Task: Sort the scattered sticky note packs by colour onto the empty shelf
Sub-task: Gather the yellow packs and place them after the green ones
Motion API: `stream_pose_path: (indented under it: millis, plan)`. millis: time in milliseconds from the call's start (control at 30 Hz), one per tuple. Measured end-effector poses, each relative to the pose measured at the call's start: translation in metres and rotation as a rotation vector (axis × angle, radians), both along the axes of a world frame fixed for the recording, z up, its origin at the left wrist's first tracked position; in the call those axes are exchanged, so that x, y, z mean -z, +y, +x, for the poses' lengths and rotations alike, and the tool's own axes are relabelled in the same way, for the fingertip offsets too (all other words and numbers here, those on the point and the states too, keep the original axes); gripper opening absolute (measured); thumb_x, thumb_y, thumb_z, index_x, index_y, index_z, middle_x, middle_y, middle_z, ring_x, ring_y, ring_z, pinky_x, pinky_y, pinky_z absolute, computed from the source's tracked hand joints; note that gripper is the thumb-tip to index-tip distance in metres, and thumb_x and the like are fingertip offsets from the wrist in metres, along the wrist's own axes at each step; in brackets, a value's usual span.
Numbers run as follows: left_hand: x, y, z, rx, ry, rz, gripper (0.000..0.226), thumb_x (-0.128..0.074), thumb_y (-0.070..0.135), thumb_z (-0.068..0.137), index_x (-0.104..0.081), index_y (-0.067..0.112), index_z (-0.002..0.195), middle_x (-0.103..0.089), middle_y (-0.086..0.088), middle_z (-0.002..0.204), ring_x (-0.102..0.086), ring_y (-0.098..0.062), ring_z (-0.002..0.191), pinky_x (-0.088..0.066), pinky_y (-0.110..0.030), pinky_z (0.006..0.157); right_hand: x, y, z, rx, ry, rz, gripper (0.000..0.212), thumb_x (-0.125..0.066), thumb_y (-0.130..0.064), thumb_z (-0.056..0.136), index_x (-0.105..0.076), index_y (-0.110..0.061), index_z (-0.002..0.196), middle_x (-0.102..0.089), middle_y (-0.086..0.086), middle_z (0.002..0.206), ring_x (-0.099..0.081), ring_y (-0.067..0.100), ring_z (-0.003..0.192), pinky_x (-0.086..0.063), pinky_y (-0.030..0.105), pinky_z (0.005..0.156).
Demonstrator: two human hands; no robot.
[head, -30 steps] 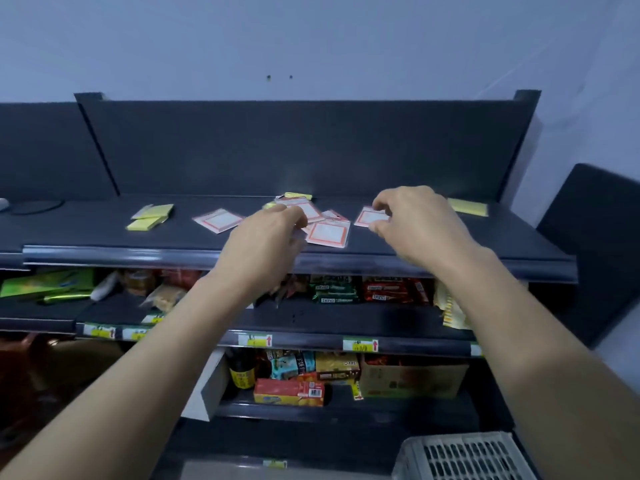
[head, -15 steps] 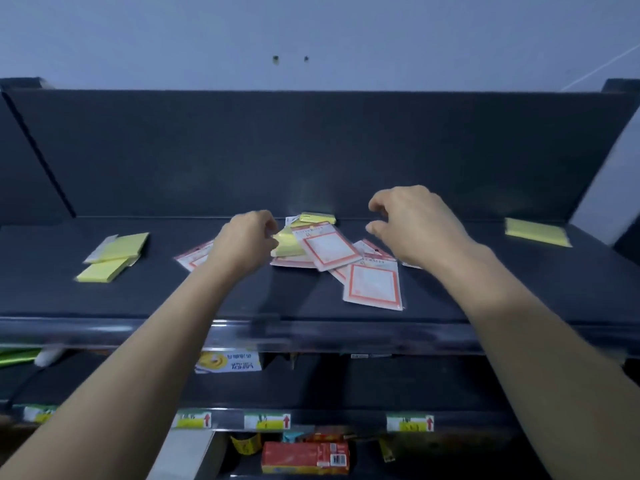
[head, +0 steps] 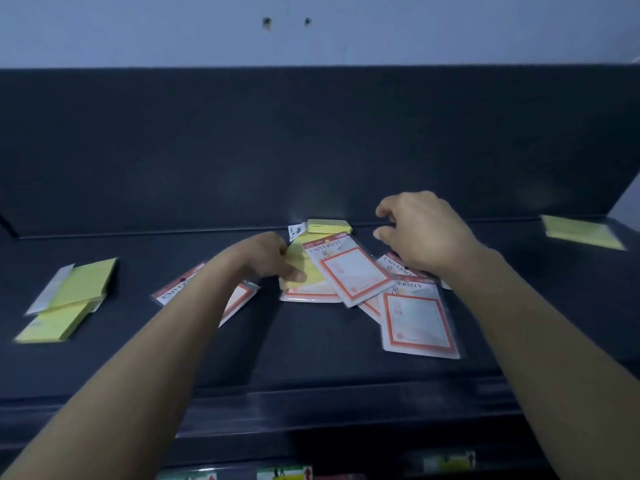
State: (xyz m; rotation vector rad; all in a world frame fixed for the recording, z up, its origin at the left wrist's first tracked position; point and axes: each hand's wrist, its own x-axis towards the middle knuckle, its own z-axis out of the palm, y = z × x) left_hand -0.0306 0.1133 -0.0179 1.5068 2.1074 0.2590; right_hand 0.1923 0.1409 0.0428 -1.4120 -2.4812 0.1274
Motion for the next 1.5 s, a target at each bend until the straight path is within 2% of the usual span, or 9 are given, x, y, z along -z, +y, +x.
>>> stream_pose_path:
  millis: [167, 267, 367, 500, 600, 767, 1000, 1333, 1500]
  plan:
    - [0.001, 0.001, 0.001, -0.049, -0.006, -0.002, 0.054, -0.084, 0.045, 0.059, -0.051, 0.013, 0.087, -0.050, 0.000, 0.090, -0.047, -0.017, 0.073, -0.037, -0.030, 0.064, 0.003, 0.009, -0.012, -0.064, 0.006, 0.025, 0.021, -0.058, -0.021, 0.092, -0.063, -0.010, 0.109, -0.067, 0.010, 0.101, -0.063, 0.028, 0.090, -0.055, 0.040, 0.078]
    - [0.002, -0.006, 0.003, -0.131, -0.091, 0.030, 0.059, -0.086, 0.037, 0.060, -0.045, 0.012, 0.094, -0.050, -0.001, 0.087, -0.045, -0.018, 0.074, -0.036, -0.030, 0.060, 0.004, 0.015, -0.018, -0.099, 0.010, 0.039, 0.018, -0.058, -0.013, 0.089, -0.064, -0.007, 0.105, -0.068, 0.012, 0.098, -0.064, 0.030, 0.088, -0.055, 0.044, 0.077]
    - [0.002, -0.014, 0.001, -0.202, -0.167, 0.112, 0.049, -0.083, 0.018, 0.066, -0.045, 0.010, 0.096, -0.051, -0.007, 0.087, -0.047, -0.022, 0.074, -0.042, -0.030, 0.063, 0.005, 0.020, -0.023, -0.141, 0.001, 0.035, 0.018, -0.058, -0.014, 0.089, -0.065, -0.008, 0.104, -0.067, 0.011, 0.097, -0.064, 0.030, 0.087, -0.056, 0.044, 0.077]
    - [-0.009, -0.033, -0.004, -0.277, -0.322, 0.104, 0.026, -0.071, 0.001, 0.077, -0.063, -0.005, 0.100, -0.064, -0.021, 0.092, -0.060, -0.025, 0.074, -0.054, -0.035, 0.075, 0.004, 0.025, -0.030, -0.196, -0.003, 0.015, 0.017, -0.059, -0.019, 0.089, -0.065, -0.011, 0.103, -0.065, 0.010, 0.099, -0.061, 0.031, 0.089, -0.054, 0.043, 0.078]
    - [-0.024, -0.050, -0.003, -0.354, -0.345, 0.138, 0.018, -0.064, -0.006, 0.081, -0.064, -0.011, 0.099, -0.064, -0.021, 0.089, -0.062, -0.025, 0.071, -0.059, -0.029, 0.067, 0.004, 0.028, -0.037, -0.246, -0.005, 0.009, 0.019, -0.060, -0.022, 0.090, -0.064, -0.012, 0.104, -0.065, 0.009, 0.102, -0.062, 0.030, 0.090, -0.055, 0.043, 0.078]
    - [-0.060, -0.077, 0.009, -0.433, -0.261, 0.282, 0.012, -0.062, -0.010, 0.080, -0.067, 0.001, 0.084, -0.062, -0.009, 0.069, -0.062, -0.019, 0.060, -0.057, -0.024, 0.060, 0.002, 0.032, -0.038, -0.310, 0.008, 0.012, 0.022, -0.060, -0.026, 0.090, -0.064, -0.011, 0.106, -0.064, 0.011, 0.106, -0.059, 0.033, 0.096, -0.052, 0.041, 0.082]
    - [-0.078, -0.039, 0.068, -0.292, -0.209, 0.489, 0.016, -0.066, -0.005, 0.079, -0.067, 0.010, 0.084, -0.065, -0.009, 0.078, -0.063, -0.023, 0.074, -0.058, -0.035, 0.078, -0.004, 0.063, 0.002, -0.259, 0.042, 0.019, 0.023, -0.060, -0.026, 0.090, -0.063, -0.012, 0.108, -0.063, 0.010, 0.106, -0.059, 0.033, 0.096, -0.052, 0.041, 0.082]
    - [-0.060, 0.098, 0.222, 0.156, -0.201, 0.521, 0.012, -0.069, 0.005, 0.079, -0.065, 0.015, 0.082, -0.061, 0.007, 0.073, -0.053, -0.004, 0.064, -0.042, -0.009, 0.054, 0.023, 0.173, 0.188, 0.252, 0.029, -0.179, 0.029, -0.065, -0.025, 0.089, -0.064, -0.008, 0.113, -0.063, 0.010, 0.111, -0.061, 0.029, 0.098, -0.052, 0.038, 0.085]
    - [-0.053, 0.148, 0.284, 0.263, -0.239, 0.514, 0.015, -0.070, 0.004, 0.077, -0.064, 0.017, 0.080, -0.059, 0.008, 0.072, -0.052, -0.004, 0.063, -0.041, -0.013, 0.056, 0.043, 0.216, 0.259, 0.425, 0.014, -0.272, 0.034, -0.066, -0.024, 0.086, -0.062, -0.007, 0.115, -0.060, 0.013, 0.118, -0.059, 0.030, 0.103, -0.049, 0.035, 0.086]
